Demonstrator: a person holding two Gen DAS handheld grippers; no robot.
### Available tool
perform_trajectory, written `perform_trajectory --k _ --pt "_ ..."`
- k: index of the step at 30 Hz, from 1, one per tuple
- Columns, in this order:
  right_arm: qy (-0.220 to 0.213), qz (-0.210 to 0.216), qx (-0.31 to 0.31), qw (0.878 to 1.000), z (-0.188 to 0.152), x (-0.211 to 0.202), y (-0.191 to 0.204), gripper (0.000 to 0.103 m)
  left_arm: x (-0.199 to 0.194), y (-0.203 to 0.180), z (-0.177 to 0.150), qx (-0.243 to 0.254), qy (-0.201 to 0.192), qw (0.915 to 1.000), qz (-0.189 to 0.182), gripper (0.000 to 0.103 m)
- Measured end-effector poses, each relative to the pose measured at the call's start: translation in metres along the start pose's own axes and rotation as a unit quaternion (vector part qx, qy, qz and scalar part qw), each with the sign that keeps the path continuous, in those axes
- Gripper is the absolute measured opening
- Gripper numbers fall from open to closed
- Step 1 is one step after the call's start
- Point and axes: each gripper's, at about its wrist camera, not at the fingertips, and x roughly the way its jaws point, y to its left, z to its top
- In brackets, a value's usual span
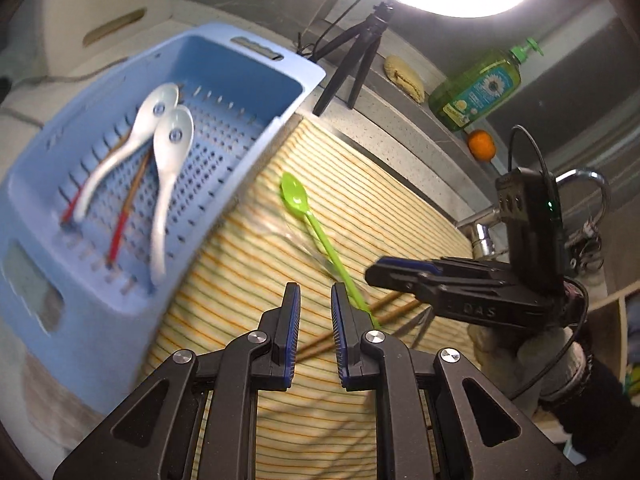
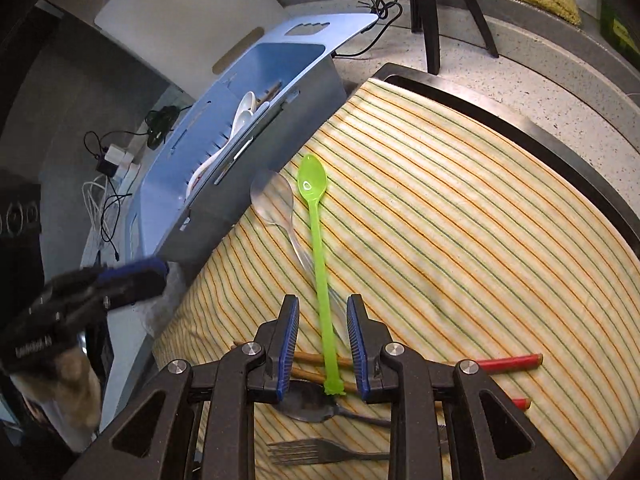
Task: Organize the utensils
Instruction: 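Move the right gripper back over the towel to the green plastic spoon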
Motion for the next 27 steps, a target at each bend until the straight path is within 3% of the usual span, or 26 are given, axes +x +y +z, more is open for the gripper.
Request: perform_trajectory --k 7,15,27 --pt "0.014 0.008 -0.023 1.000 0.016 0.013 0.006 0.023 0.012 -0.019 -0.021 -0.006 -0.008 0.9998 0.020 0.014" --pt "0.043 0.010 -0.031 0.999 0.024 0.039 0.010 0.023 0.019 -0.013 -0.020 -0.038 -0.013 0.9989 0.026 0.014" --pt "0.058 -0.014 -0.067 0.996 0.031 0.042 0.006 0.020 0.034 -0.010 -0.017 -0.055 0.000 0.9980 0.033 0.014"
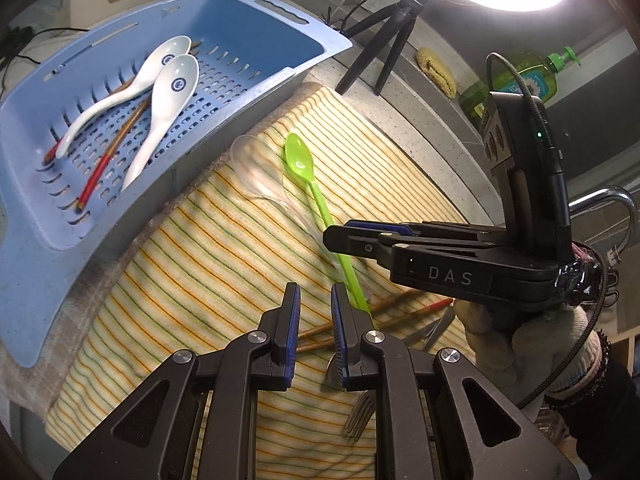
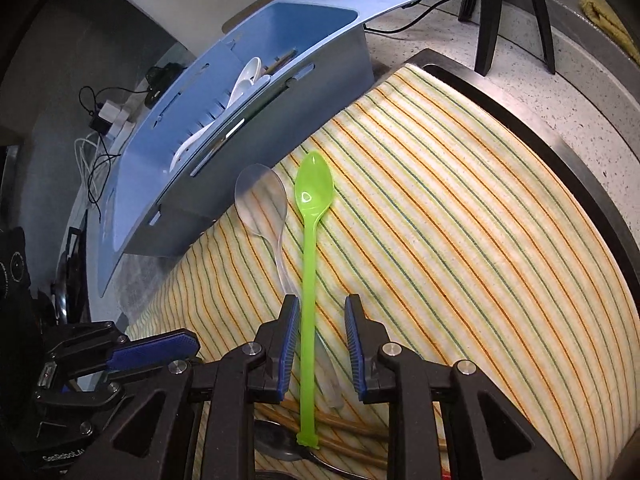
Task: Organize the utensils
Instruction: 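Move the right gripper back over the towel to the green plastic spoon, then grasp the green spoon handle with the right gripper while the left gripper grasps the clear spoon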
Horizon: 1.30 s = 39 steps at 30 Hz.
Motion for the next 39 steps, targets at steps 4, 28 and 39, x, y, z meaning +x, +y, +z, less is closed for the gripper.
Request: perform_trajectory --k 4,28,39 --pt "0.000 -0.016 -0.006 1.000 0.002 0.000 -0.002 0.017 0.003 -0.001 0.005 -0.006 -0.002 1.0000 0.003 0.014" --pt "-0.012 -0.006 0.036 0.999 -0.002 -0.014 -0.047 0.007 0.061 -0.012 0.044 -0.052 0.020 0.9977 0.039 0.014" --pt "-0.012 0.010 0.044 0.999 -0.010 -0.016 -0.053 0.007 0.066 -0.020 0.056 -0.068 0.019 0.9962 0.050 0.027"
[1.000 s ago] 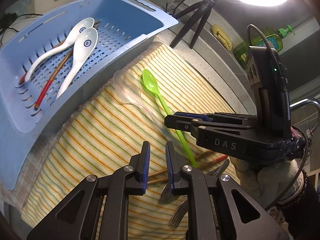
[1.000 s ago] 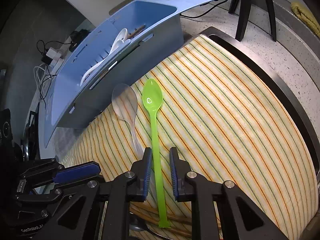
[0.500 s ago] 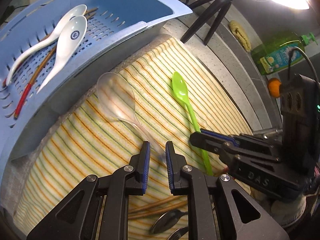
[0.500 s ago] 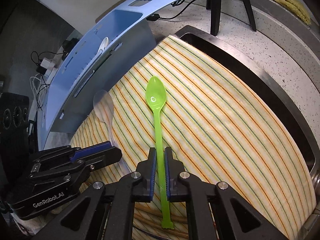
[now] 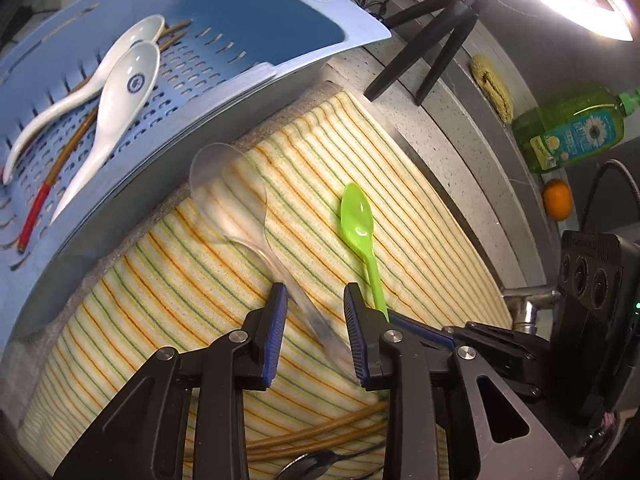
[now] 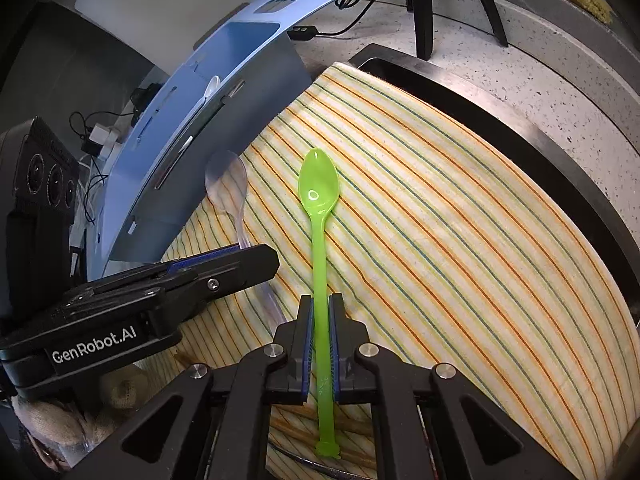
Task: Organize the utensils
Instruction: 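Grasp the green spoon handle with the right gripper while the left gripper grasps the clear spoon, then carry both spoons over the blue basket with both grippers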
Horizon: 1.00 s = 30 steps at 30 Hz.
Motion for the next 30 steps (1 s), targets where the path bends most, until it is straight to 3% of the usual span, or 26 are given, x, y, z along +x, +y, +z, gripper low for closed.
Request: perform_trajectory --k 5,9,13,18,30 --pt "-0.002 -0.001 0.003 1.000 -0.002 -0.002 -0.001 0.006 0.005 -0.006 0.006 -0.002 -0.015 0.9993 0.033 0.027" --pt "-0.001 0.005 0.008 1.000 -0.005 -0.002 -0.002 0.006 0.007 -0.009 0.004 0.024 -0.034 0.9975 0.056 0.014" --pt "-0.006 0.002 0.014 1.000 -0.007 -0.006 -0.006 0.006 0.004 0.001 0.003 0.020 -0.034 0.9985 0.038 0.009" --pt "-0.016 0.005 0.034 0.999 -0.010 -0.012 -0.019 0.006 -0.001 0.001 -0.007 0.050 -0.017 0.9979 0.037 0.005" --pt "-0.071 0.043 0.116 0.990 -0.026 -0.039 -0.036 0.006 -0.025 -0.002 -0.019 0.096 0.004 0.9953 -0.003 0.005"
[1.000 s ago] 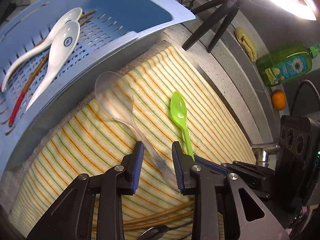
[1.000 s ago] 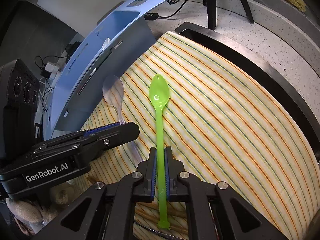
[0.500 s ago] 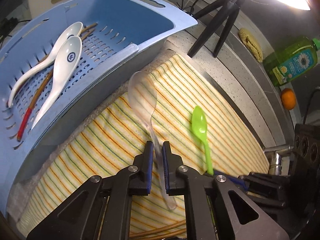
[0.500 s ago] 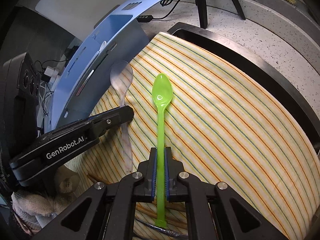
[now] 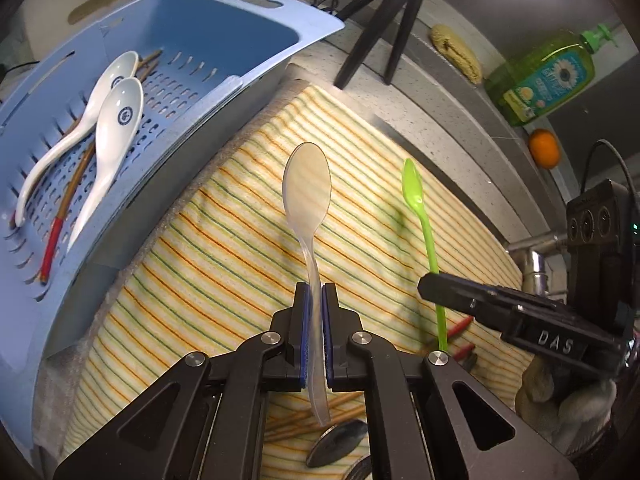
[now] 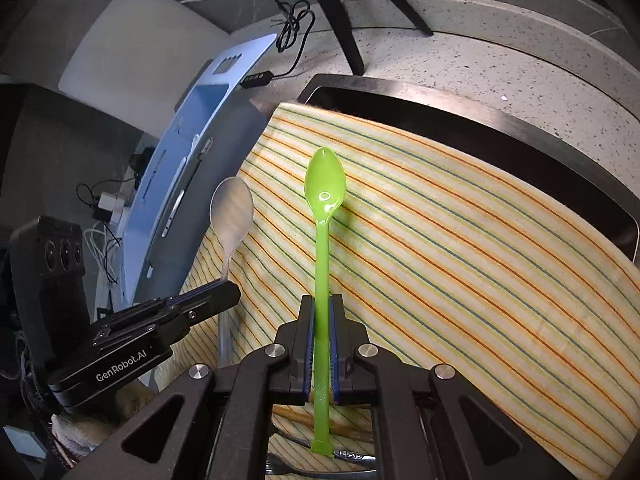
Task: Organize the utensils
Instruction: 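Carry both spoons over the blue basket with both grippers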
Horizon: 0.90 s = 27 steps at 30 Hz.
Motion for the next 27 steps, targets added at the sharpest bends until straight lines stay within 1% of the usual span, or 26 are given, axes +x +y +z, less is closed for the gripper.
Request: perform_trajectory --k 6,11,18,22,27 --pt "-0.038 0.008 0.019 0.999 0.005 -0.023 0.016 0.006 -0.033 0.007 0.012 0.027 -0.016 0.9992 -0.026 0.005" --pt "-0.060 0.020 0.029 0.998 0.012 -0.025 0.050 0.006 -0.058 0.028 0.036 0.046 -0.030 0.9979 -0.034 0.005" --pt "-0.073 0.039 0.033 0.996 0.033 -0.005 0.112 0.006 -0.084 0.078 0.061 0.061 -0.037 0.9973 -0.017 0.005" --pt "-0.078 0.041 0.033 0.996 0.044 0.013 0.148 0.006 -0.088 0.102 0.073 0.074 -0.031 0.9968 -0.007 0.005" --pt "-0.078 0.033 0.044 0.995 0.052 0.041 0.179 0.006 -0.082 0.123 0.086 0.092 -0.013 0.9957 -0.003 0.005"
